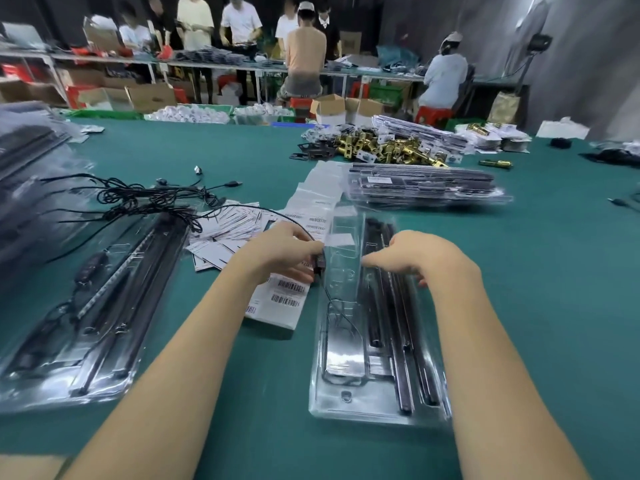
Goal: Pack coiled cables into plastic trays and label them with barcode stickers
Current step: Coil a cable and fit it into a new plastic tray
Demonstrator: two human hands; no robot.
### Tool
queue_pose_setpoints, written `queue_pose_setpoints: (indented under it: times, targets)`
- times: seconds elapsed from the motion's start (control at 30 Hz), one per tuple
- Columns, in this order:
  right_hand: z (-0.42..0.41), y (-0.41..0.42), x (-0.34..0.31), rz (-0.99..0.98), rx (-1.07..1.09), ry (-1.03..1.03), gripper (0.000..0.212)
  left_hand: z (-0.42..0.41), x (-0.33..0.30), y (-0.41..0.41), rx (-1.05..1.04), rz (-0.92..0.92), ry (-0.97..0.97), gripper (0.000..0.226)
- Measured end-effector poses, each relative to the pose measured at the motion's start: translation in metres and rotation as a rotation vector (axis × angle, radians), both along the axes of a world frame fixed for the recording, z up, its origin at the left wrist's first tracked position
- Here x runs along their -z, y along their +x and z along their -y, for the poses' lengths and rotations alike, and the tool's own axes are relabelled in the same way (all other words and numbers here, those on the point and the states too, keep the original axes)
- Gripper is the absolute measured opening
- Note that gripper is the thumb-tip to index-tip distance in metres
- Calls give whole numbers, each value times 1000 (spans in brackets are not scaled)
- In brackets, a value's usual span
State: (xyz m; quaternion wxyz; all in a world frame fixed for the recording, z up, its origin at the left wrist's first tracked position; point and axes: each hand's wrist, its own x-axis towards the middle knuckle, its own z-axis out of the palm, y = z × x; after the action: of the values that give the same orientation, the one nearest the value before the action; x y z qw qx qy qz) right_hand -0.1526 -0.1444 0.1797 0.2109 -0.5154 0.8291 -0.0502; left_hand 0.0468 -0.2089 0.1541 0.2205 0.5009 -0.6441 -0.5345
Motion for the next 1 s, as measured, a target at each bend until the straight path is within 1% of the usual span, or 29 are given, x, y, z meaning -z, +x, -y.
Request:
queue_pose_setpoints:
  times: [0.07, 0.2, 0.23, 0.3, 0.33, 0.37, 0.43, 0.47, 0.5, 0.53, 0.6, 0.67, 0.73, 0.8, 0.83, 0.87, 0.93, 1.0]
  targets:
    - [0, 3, 7, -34, -35, -61, 31, -3, -2, -3, 40, 17, 31, 26]
    - [1, -8, 18, 32, -142, -180, 60, -12, -6, -6, 181, -3, 235, 28]
    - [1, -13, 19, 56, -170, -208, 61, -14, -8, -5, 224, 12, 266, 28]
    - [0, -22, 21, 102, -212, -280, 55, -13, -12, 1, 256, 52, 256, 29]
    - [0, -27, 22, 121, -227, -319, 50, -11, -14, 5, 246, 87, 218, 28]
    - [-2, -30, 23, 134, -231, -351, 45, -8, -15, 9, 239, 152, 132, 25]
    - [-3, -35, 25, 115, -212, -379, 38, 1, -14, 19, 219, 391, -194, 13]
    - [-3, -36, 25, 73, -202, -374, 36, 5, -13, 23, 176, 492, -373, 12]
    - [-2, -35, 24, 22, -194, -362, 35, 7, -12, 25, 126, 542, -525, 16]
    - [-1, -34, 21, -9, -191, -350, 35, 9, -9, 27, 102, 541, -632, 23]
    - [1, -27, 16, 27, -196, -323, 42, 11, -3, 28, 145, 450, -722, 31]
    - [3, -21, 16, 56, -184, -276, 58, 10, 3, 26, 207, 359, -699, 27]
    - [5, -18, 24, 27, -75, -265, 66, 9, 9, 22, 255, 289, -640, 19]
    - [2, -18, 35, -23, 49, -306, 62, 7, 14, 17, 272, 256, -640, 8]
    - [1, -18, 40, -46, 75, -335, 60, 6, 16, 15, 265, 245, -641, 4]
    - [-1, -18, 43, -50, 83, -371, 58, 6, 17, 14, 259, 231, -636, 4]
    - [-2, -22, 45, 7, 81, -432, 54, 3, 18, 9, 254, 169, -618, 8]
    - [-1, -29, 44, 67, 64, -436, 51, -1, 18, 1, 252, 95, -614, 10]
